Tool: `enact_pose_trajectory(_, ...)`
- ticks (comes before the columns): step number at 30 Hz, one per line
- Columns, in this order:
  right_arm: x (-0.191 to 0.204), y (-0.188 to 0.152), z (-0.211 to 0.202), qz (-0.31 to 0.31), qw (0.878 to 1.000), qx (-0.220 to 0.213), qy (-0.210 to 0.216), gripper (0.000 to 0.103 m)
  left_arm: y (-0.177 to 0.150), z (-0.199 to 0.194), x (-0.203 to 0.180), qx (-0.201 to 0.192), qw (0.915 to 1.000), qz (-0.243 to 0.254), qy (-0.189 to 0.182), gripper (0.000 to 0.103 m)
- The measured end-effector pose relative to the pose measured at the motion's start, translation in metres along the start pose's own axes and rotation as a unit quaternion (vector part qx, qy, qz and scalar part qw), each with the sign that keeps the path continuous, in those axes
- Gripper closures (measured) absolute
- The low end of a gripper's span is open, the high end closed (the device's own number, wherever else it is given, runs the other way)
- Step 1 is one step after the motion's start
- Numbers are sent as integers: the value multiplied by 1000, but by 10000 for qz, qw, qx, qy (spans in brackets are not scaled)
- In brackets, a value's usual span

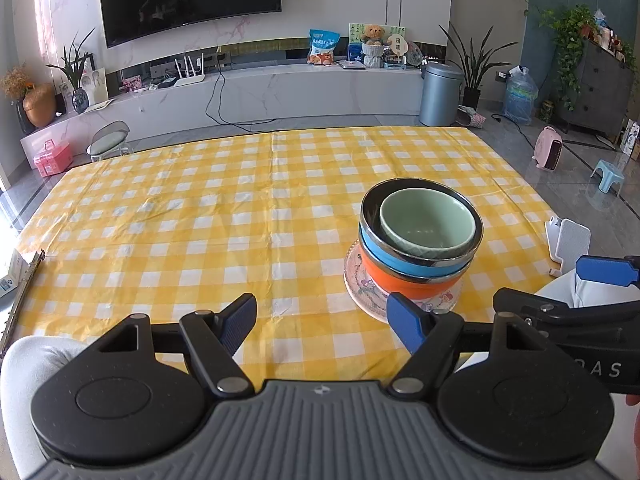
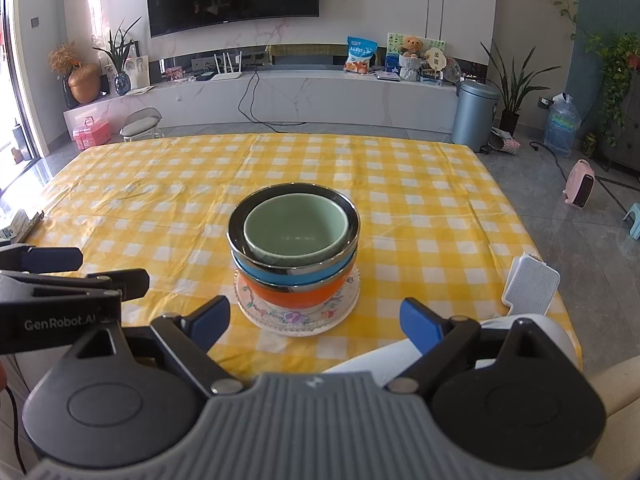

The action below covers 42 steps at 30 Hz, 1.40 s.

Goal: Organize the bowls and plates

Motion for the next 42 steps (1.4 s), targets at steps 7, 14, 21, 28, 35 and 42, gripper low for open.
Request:
enact_pose_trajectory(7,0,0,0,-2,10000,0,-3,13,-1,0,0,5,10000,-5,-12,16)
enact_pose_trajectory(14,0,0,1,0,10000,3,0,13,-1,0,0,3,10000,-6,-10,16)
enact_pose_trajectory(21,1,0,-3,2,10000,0,-8,13,-1,0,0,-8,10000,-13,-10,16)
enact_pose_trajectory(28,2,-1,-3,6,10000,1,-18,13,-1,0,0,-13,10000,-7,0,16)
enact_pose_trajectory(35,3,-3,-3,1,10000,21,-11,13,0,-2,-1,-31,10000,8,-9,16)
enact_pose_trajectory(42,3,-5,-2,30,10000,51,-9,13,0,-3,-2,-19,10000,14,-30,16)
Point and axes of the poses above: each gripper's, at about its wrist camera, not at the fingertips, and z roughly the way its jaws point, x to its left, y to its top, the point moved 7 cm from there along z, roughly the way its jaws point, and after that the axes turned 8 degrees about z, right-handed, at the moved point
